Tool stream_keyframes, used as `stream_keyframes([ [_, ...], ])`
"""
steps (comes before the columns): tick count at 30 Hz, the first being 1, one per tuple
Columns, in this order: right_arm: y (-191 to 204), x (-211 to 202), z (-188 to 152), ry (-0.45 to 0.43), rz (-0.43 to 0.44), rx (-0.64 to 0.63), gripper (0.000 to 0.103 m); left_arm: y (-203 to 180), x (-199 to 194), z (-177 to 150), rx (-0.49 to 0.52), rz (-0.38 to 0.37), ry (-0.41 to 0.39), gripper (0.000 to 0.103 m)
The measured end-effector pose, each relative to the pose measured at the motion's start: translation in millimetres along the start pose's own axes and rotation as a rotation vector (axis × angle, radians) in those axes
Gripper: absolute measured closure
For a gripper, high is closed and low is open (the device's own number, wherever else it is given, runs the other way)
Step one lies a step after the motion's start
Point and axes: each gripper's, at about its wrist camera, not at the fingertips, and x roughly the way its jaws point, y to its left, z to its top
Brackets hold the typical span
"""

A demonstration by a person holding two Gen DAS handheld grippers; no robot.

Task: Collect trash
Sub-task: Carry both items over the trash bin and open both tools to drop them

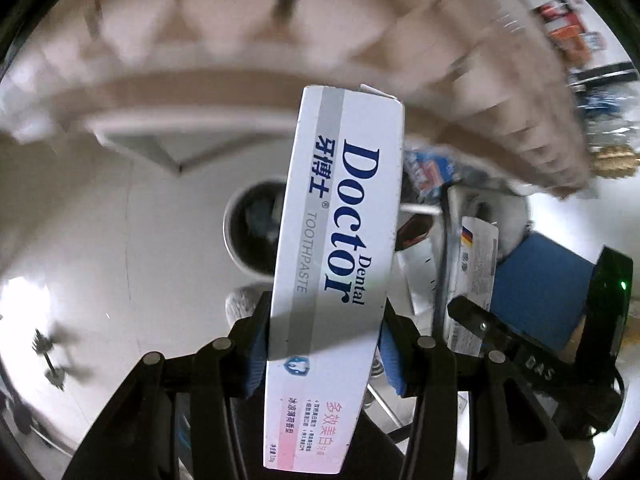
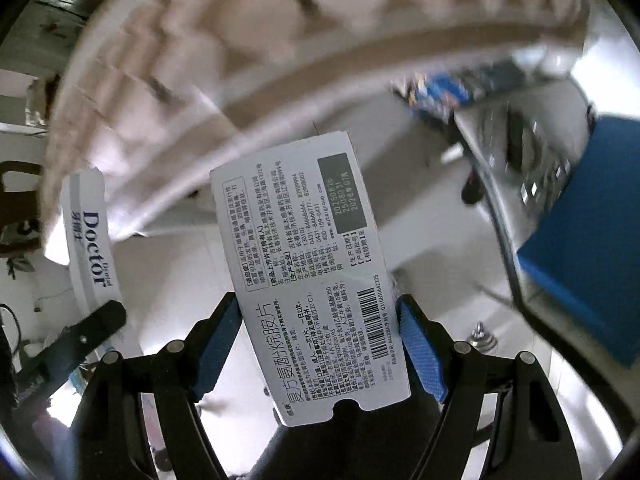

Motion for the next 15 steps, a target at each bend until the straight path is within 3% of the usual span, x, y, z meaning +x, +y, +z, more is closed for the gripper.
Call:
stream_keyframes([
  [9,-38.7,193.4,9.1,0.119,0.058,0.064,0.023,57.7,196.8,54.9,-0.142,-0.063,0.122,0.058],
  [13,-47.6,273.4,22.5,0.153,0.092,0.091,0.023,78.2,251.7,69.3,-0.177,-0.123,0.169,0.056],
  [15,-47.7,302.0,27.1,0.168,0.110,0.092,0.023,92.6,269.3,70.1,-0.184,-0.118,0.184,0.054],
])
